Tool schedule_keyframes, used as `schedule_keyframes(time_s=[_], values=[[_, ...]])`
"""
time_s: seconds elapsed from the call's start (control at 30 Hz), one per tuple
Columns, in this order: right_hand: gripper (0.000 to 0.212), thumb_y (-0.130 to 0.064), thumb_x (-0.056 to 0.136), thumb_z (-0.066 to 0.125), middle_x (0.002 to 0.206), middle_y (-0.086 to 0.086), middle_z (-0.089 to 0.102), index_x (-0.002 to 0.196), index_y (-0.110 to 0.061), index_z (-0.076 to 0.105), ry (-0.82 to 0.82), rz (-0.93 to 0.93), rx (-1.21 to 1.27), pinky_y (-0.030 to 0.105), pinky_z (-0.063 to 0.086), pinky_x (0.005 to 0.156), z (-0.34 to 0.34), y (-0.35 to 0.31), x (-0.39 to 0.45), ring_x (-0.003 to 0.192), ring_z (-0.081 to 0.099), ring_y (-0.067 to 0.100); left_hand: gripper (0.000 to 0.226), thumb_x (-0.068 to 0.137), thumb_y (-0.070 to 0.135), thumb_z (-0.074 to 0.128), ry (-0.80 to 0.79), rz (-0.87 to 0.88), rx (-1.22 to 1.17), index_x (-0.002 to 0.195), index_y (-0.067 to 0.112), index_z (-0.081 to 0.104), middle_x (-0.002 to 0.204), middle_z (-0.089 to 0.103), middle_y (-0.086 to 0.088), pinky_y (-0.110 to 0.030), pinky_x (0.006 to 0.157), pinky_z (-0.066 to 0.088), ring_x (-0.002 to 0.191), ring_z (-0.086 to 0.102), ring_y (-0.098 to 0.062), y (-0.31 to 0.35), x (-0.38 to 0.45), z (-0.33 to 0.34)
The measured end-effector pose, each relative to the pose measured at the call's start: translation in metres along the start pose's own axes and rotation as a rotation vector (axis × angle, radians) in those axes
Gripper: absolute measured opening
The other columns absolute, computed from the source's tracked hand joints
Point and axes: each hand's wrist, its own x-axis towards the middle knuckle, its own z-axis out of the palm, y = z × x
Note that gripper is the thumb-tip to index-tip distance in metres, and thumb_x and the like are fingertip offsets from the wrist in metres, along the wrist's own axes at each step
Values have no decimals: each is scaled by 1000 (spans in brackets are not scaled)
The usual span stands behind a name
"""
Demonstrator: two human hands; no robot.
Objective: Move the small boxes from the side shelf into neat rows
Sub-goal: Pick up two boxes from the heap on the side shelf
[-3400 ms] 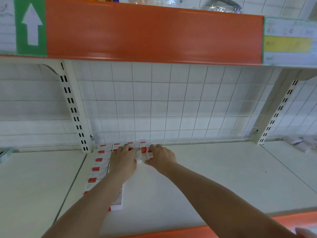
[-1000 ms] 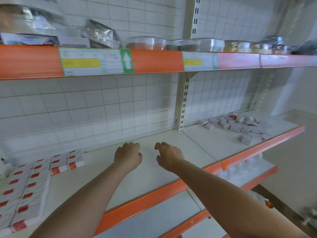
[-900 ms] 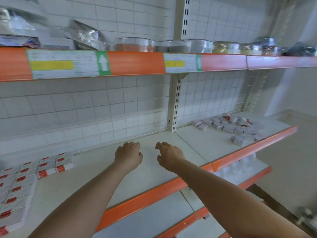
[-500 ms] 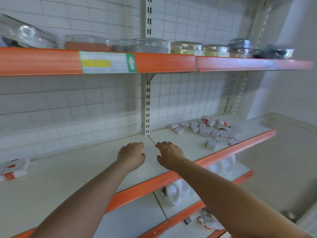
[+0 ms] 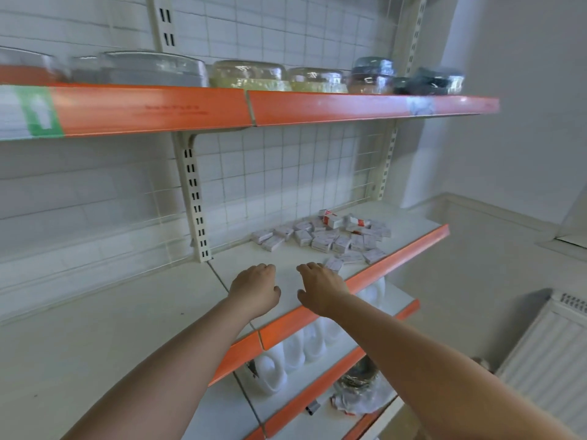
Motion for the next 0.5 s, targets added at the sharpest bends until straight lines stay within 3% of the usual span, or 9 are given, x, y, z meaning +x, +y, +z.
schedule_keyframes(time_s=[0.5], values=[[47, -25, 93, 54, 137, 7, 48, 137, -12, 43, 9, 162, -36, 37, 41, 98, -21, 79, 57, 127, 44, 27, 34, 94, 29, 46, -86, 196, -5, 119, 6, 49, 127, 52, -12, -35, 90, 45, 115, 51, -28, 47, 121, -2]])
